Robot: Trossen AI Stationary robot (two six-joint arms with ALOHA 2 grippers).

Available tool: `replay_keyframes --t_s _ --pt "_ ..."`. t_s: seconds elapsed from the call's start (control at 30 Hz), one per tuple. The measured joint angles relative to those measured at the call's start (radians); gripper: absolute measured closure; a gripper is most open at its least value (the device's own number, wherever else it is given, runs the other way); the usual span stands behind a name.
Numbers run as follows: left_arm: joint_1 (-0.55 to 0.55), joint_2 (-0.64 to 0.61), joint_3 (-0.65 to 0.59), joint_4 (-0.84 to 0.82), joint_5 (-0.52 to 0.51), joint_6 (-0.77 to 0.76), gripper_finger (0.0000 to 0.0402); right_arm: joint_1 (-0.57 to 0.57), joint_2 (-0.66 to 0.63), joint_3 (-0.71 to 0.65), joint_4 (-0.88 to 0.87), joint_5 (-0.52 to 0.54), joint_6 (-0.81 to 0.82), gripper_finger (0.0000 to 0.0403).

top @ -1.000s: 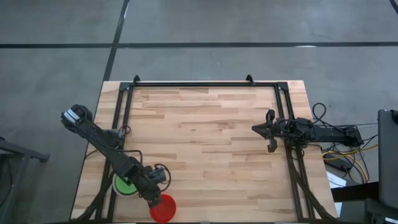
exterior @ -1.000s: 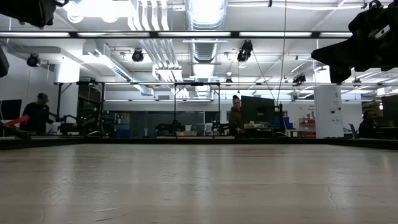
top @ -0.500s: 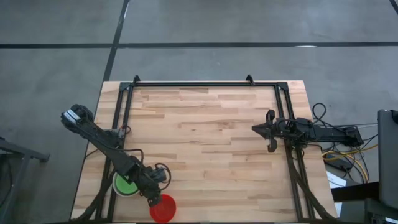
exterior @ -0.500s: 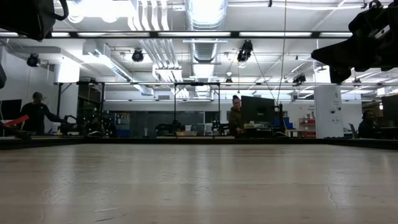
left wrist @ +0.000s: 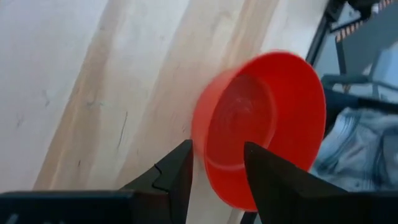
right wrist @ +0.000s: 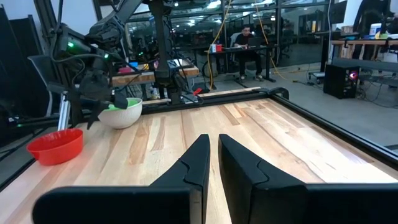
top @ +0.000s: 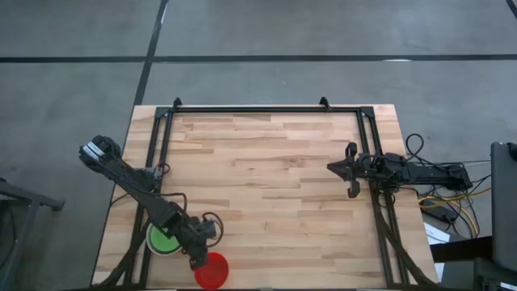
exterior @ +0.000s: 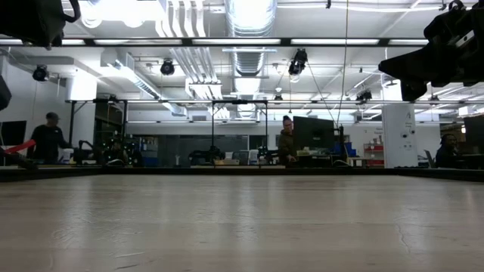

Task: Nest bowls inside each other
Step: Stack the red bowl on the green bowl

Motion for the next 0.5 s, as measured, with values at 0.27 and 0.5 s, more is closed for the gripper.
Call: replay_keyframes --t_s 0.27,0.5 --pt "0.003 0.000 0.000 0.001 0.029 0.140 0.0255 0.000 0.000 0.000 0.000 0.000 0.001 0.0369" --pt "0.035 0.000 0.000 0.002 0.030 0.222 0.0255 0.000 0.000 0.000 0.000 0.000 0.000 0.0369"
